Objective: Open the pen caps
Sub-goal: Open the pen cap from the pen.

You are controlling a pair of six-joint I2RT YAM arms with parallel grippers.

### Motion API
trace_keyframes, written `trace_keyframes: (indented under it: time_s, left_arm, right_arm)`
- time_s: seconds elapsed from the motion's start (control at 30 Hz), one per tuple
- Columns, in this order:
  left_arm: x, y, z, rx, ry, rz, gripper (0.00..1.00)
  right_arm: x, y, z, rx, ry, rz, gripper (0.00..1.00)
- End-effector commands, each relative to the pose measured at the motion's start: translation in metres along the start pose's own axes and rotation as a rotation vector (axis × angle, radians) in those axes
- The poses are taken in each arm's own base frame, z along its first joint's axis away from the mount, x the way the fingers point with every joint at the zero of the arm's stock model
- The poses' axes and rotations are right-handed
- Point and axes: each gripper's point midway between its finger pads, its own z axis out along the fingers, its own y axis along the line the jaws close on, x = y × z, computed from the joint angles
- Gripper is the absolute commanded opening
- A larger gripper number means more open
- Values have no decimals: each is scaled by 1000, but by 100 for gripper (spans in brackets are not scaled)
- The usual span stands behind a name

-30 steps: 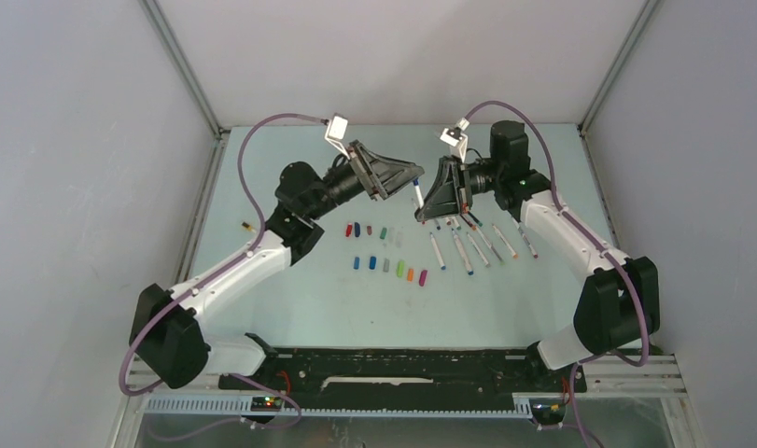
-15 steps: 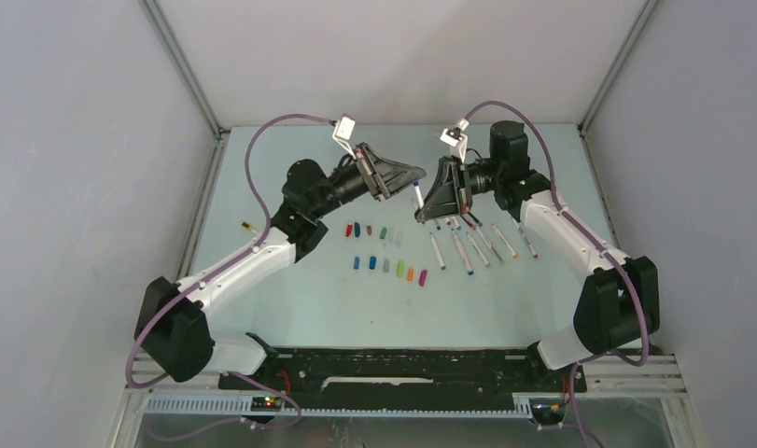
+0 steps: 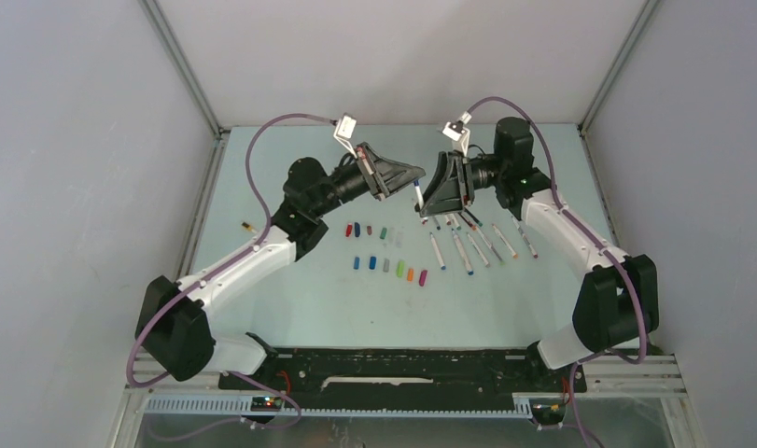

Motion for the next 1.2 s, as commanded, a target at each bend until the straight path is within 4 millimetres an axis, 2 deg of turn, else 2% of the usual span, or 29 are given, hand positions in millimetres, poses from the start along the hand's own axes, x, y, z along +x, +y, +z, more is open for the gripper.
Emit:
trace_keyframes:
  time_s: [0.0, 0.37, 0.47, 0.6, 0.7, 0.83, 0.97, 1.07, 1.17]
  left_arm:
    - [-20, -30, 4, 74, -44, 62, 0]
    - [-18, -28, 7, 81, -42, 60, 0]
    - [-18, -28, 8, 86, -43, 59, 0]
    - [-21, -29, 8, 84, -54, 85, 0]
    - [-44, -27, 3, 38, -142, 157, 0]
    - [-104, -21, -14, -33, -341, 253, 0]
    - [-157, -29, -26, -38, -480, 307, 0]
    - [-179, -33, -32, -52, -544, 323, 0]
    - [-182, -32, -35, -60, -552, 323, 0]
  right_arm:
    - [-16, 5, -7, -1, -11, -18, 41]
    - [-19, 2, -4, 17, -27, 6, 33]
    - [-20, 1, -3, 21, -30, 13, 25]
    - [-17, 2, -1, 16, -23, 18, 0]
    - [-8, 4, 1, -6, -1, 26, 0]
    - [7, 4, 5, -28, 22, 12, 0]
    - [17, 3, 7, -24, 27, 29, 0]
    - [22, -2, 9, -28, 27, 28, 0]
    - [27, -8, 8, -3, 18, 4, 0]
